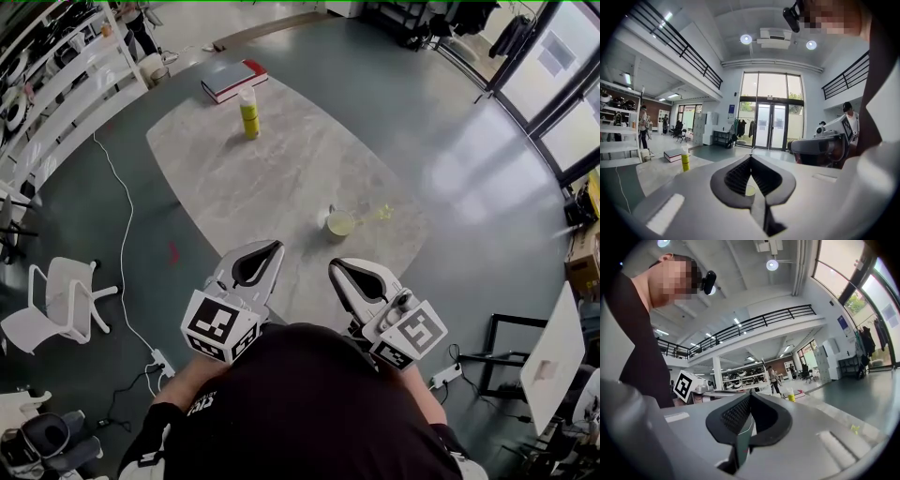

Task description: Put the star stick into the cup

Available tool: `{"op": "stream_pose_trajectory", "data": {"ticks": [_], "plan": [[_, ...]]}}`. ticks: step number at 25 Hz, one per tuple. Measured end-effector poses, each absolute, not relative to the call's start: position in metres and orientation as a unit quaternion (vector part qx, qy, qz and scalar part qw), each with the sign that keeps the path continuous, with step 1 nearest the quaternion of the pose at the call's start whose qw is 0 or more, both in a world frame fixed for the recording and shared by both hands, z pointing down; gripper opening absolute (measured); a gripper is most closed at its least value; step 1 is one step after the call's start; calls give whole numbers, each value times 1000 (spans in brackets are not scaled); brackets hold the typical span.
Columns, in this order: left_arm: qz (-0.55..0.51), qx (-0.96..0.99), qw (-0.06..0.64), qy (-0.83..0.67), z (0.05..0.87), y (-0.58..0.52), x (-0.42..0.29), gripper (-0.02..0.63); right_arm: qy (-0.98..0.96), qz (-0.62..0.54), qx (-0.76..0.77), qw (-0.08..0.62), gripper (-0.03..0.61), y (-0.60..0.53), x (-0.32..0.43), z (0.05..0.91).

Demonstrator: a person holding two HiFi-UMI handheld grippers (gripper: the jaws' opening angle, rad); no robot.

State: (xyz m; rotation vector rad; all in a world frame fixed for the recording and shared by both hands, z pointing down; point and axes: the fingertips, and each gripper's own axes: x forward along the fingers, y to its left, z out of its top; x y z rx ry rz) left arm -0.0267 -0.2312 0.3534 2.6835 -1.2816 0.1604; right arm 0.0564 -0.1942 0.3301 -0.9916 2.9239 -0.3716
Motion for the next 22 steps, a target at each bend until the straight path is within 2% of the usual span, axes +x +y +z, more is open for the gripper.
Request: {"op": "stream_pose_trajectory", "data": {"ticks": [22], "plan": [[55, 902, 78, -420, 347, -217, -20, 3, 934, -113, -337, 22, 12, -186, 72, 337]]}}
